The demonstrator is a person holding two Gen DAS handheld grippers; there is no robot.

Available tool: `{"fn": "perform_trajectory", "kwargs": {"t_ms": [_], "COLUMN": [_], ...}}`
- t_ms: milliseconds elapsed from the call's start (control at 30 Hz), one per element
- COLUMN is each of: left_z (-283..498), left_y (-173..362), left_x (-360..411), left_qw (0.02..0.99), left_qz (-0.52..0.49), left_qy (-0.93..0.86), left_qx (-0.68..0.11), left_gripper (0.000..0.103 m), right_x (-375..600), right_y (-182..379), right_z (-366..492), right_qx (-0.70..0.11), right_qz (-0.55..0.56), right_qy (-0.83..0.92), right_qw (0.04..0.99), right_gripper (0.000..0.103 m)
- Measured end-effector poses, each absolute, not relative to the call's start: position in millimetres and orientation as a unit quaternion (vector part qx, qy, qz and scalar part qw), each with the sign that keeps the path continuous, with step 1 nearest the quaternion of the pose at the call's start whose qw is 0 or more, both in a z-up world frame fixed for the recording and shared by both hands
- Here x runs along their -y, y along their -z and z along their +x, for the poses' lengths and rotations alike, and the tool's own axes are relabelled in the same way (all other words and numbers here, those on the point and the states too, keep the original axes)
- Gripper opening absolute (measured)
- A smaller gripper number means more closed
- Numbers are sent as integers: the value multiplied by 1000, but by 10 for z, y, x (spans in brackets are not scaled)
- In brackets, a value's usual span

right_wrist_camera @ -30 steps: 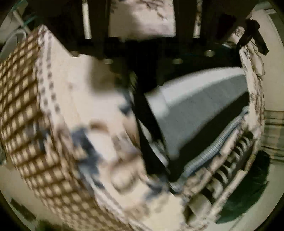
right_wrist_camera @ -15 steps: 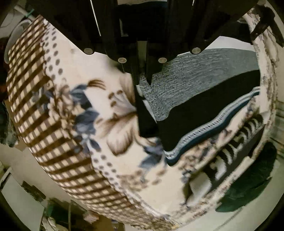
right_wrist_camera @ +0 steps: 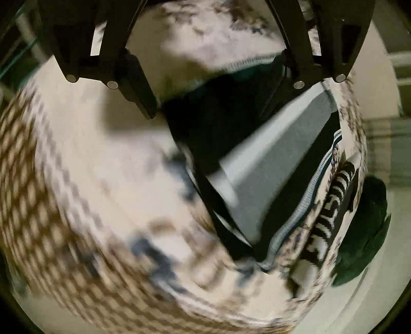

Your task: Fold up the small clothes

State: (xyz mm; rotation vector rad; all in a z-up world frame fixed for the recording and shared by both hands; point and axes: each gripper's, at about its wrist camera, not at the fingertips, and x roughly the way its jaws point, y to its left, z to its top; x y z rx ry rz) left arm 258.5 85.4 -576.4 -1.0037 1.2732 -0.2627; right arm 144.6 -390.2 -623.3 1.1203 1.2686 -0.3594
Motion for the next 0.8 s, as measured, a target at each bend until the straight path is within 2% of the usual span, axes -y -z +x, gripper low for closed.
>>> {"fn": "perform_trajectory", "kwargs": {"t_ms": [100, 233, 367, 567, 667, 800], "left_z": [2530, 2284, 2298, 2726, 2781, 2785], "left_y": [5831, 5585, 5636, 6032, 6091, 6032], "left_x": [-824, -792, -670, -564, -533, -486], "left_qw": [668, 676, 684, 689, 694, 704], "left_qz": [-495, -485, -438, -457, -474, -465], "left_qy": [108, 92, 92, 61, 44, 23], "left_qx": [-545, -547, -576, -560, -541, -537], "left_gripper": [85, 85, 86, 86, 95, 95], "right_x": [3807, 3740, 3739, 3719, 3746, 3788], "right_y": [6665, 6931, 6964, 6891, 6891, 6927], "right_z": [1270, 1302, 1346, 1468, 1525, 1609], "right_qx": [-538, -503, -483, -455, -449, -427], "right_qz": [559, 591, 602, 605, 602, 611], "right_qy": [147, 138, 130, 112, 106, 107], "right_qw": [614, 615, 622, 644, 652, 658], "right_gripper": [81, 82, 84, 84, 84, 84]}}
